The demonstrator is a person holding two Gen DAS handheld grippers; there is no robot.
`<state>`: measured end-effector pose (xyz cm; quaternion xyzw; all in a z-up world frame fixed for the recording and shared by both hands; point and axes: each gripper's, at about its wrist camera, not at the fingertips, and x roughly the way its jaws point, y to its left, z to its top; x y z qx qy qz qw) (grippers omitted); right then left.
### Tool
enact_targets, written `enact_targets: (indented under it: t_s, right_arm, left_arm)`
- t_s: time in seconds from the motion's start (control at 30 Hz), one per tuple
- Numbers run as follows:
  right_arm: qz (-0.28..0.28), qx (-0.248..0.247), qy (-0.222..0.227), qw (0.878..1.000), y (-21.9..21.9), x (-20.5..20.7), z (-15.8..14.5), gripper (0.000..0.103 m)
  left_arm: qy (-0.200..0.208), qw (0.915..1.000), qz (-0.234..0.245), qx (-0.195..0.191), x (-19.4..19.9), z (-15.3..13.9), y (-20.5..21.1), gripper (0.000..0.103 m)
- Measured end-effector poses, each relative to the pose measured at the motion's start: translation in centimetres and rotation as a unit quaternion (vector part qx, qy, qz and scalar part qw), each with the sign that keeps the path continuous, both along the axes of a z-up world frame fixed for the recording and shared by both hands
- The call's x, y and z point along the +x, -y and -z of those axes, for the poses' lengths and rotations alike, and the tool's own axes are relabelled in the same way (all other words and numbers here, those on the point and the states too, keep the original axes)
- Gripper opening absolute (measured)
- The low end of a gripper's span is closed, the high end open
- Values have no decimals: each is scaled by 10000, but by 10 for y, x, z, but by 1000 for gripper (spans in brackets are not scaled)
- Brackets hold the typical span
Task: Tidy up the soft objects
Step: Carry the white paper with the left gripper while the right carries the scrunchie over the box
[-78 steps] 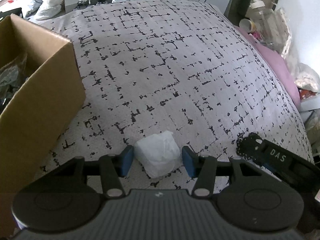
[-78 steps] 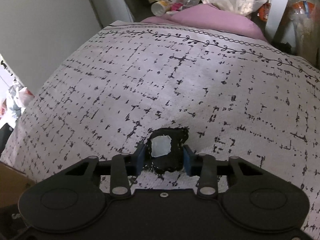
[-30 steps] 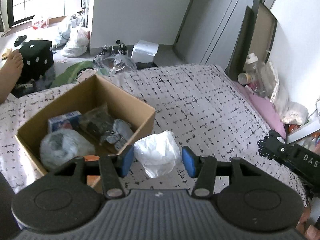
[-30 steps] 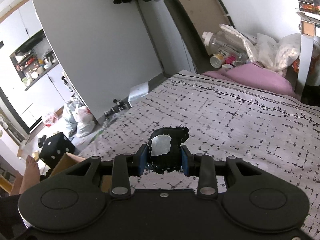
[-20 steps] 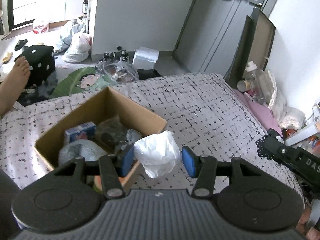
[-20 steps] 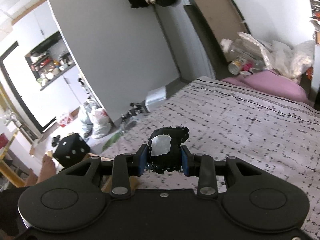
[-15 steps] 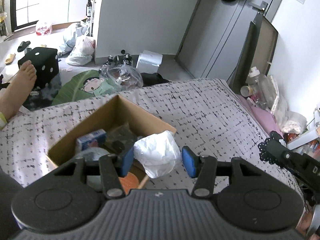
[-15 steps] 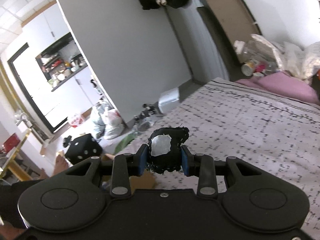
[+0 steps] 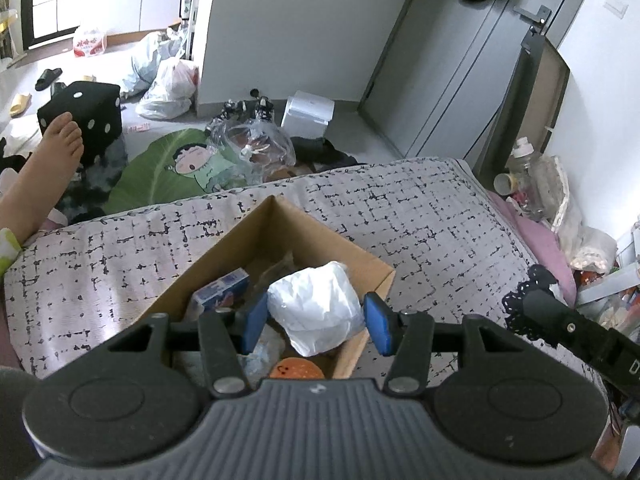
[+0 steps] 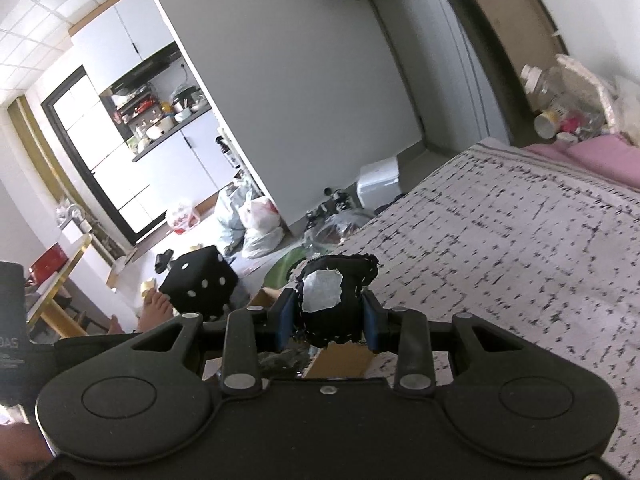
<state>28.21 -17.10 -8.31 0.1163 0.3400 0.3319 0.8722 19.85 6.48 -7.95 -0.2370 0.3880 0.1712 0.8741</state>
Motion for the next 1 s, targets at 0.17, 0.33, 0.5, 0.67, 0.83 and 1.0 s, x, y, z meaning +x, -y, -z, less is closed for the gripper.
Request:
enact_targets:
  t_s: [0.17, 0.33, 0.5, 0.67, 0.83, 1.0]
  right_arm:
    - [-85, 74, -146, 9998, -15, 1, 8, 34]
    - [-262, 175, -398, 9987, -34, 4, 16, 34]
    - [-424, 198, -554, 9974, -53, 2, 22, 34]
    - [-501, 40, -782, 9957, -72, 2, 33, 36]
    - [-608, -48, -1002, 9931, -89, 2, 38, 54]
    - [-371, -58, -1280, 9911, -84, 10, 43, 57]
  left_arm:
    - [-88, 9999, 20, -82, 2, 7, -16, 52]
    - [-131, 9997, 106, -178, 7, 11, -37, 52]
    - [-166, 9994, 128, -285, 10, 17, -54, 52]
    - [-211, 9987, 207, -424, 16, 25, -65, 52]
    - [-239, 9976, 314, -565, 23, 33, -72, 52]
    - [-296, 9965, 407, -661, 31, 41, -76, 52]
